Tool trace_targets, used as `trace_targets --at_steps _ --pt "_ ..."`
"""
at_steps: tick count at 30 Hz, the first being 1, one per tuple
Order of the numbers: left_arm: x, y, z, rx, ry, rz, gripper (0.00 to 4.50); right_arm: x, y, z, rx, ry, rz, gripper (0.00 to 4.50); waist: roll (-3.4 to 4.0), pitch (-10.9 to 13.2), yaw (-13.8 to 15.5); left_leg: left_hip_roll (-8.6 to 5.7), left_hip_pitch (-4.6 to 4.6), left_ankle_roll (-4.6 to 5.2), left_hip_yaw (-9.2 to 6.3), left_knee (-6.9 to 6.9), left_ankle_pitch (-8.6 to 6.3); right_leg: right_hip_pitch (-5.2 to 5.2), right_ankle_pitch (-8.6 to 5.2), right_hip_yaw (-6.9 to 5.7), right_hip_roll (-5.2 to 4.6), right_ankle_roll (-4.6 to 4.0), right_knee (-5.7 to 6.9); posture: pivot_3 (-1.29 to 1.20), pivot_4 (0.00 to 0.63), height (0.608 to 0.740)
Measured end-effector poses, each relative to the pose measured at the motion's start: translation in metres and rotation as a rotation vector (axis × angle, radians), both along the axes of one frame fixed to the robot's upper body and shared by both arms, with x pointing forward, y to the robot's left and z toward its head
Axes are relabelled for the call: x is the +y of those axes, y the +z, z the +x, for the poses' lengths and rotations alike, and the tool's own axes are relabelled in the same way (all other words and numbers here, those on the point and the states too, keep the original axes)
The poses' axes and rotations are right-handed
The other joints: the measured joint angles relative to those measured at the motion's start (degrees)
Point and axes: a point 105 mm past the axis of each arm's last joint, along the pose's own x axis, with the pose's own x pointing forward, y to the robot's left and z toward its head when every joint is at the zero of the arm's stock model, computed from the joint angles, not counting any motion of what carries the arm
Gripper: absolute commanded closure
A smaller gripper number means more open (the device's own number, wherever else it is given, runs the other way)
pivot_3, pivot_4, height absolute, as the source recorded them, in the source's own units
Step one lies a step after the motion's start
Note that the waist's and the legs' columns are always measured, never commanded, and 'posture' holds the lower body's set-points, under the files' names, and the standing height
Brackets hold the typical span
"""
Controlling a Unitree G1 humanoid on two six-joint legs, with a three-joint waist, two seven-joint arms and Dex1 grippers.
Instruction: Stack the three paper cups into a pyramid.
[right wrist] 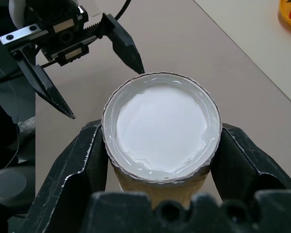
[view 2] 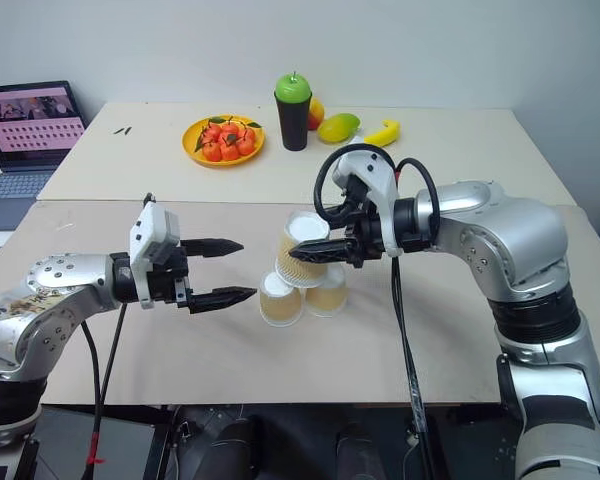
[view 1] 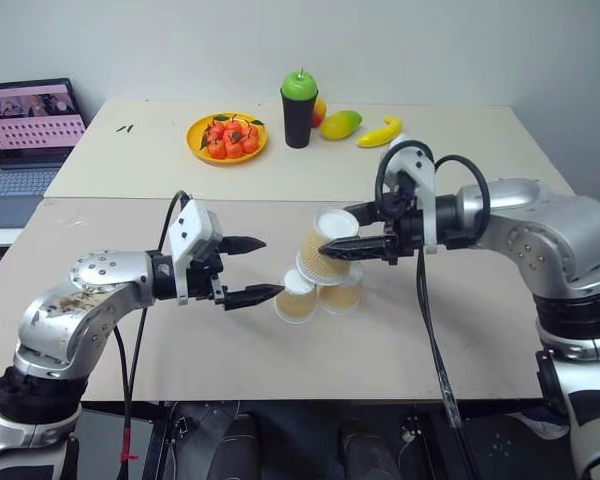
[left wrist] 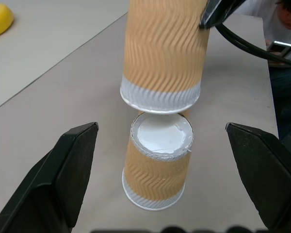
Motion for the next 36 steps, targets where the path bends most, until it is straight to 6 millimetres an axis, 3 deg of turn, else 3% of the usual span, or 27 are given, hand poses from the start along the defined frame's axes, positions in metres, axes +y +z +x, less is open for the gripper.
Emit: trace_targets --at_steps 5,10,17,29,36 --pt "0.000 0.002 0.001 -0.023 0.004 0.004 0.00 0.001 -0.003 -0.001 -0.005 0.000 -0.010 1.43 0.00 0.0 0.0 0.00 0.01 0.00 0.00 0.00 0.00 0.01 0.00 0.00 0.00 0.00 0.00 0.00 0.150 0.735" --pt "0.002 0.002 0.004 -0.018 0.014 0.002 0.00 0.000 -0.005 0.000 -0.005 -0.009 -0.012 0.04 0.00 0.0 0.0 0.00 0.01 0.00 0.00 0.00 0.00 0.01 0.00 0.00 0.00 0.00 0.00 0.00 0.150 0.735" --pt "0.002 0.004 0.006 -0.024 0.016 0.002 0.00 -0.001 -0.007 0.000 0.007 -0.013 -0.008 0.04 0.00 0.0 0.0 0.00 0.00 0.00 0.00 -0.01 0.00 0.00 0.00 0.00 0.00 0.00 0.00 0.00 0.150 0.735" --pt "0.005 0.002 0.011 -0.016 0.031 0.006 0.00 0.001 0.013 -0.004 -0.004 0.008 0.024 0.04 0.00 0.0 0.0 0.00 0.00 0.00 -0.01 -0.02 0.00 -0.01 0.00 -0.01 0.00 0.00 0.00 0.00 0.150 0.735" --pt "0.003 0.005 0.012 -0.020 0.026 -0.007 0.00 -0.004 0.052 -0.008 -0.049 0.024 0.120 0.04 0.00 0.0 0.0 0.00 -0.01 0.00 0.00 -0.04 0.00 -0.02 0.00 0.00 0.00 0.00 -0.01 0.00 0.150 0.735"
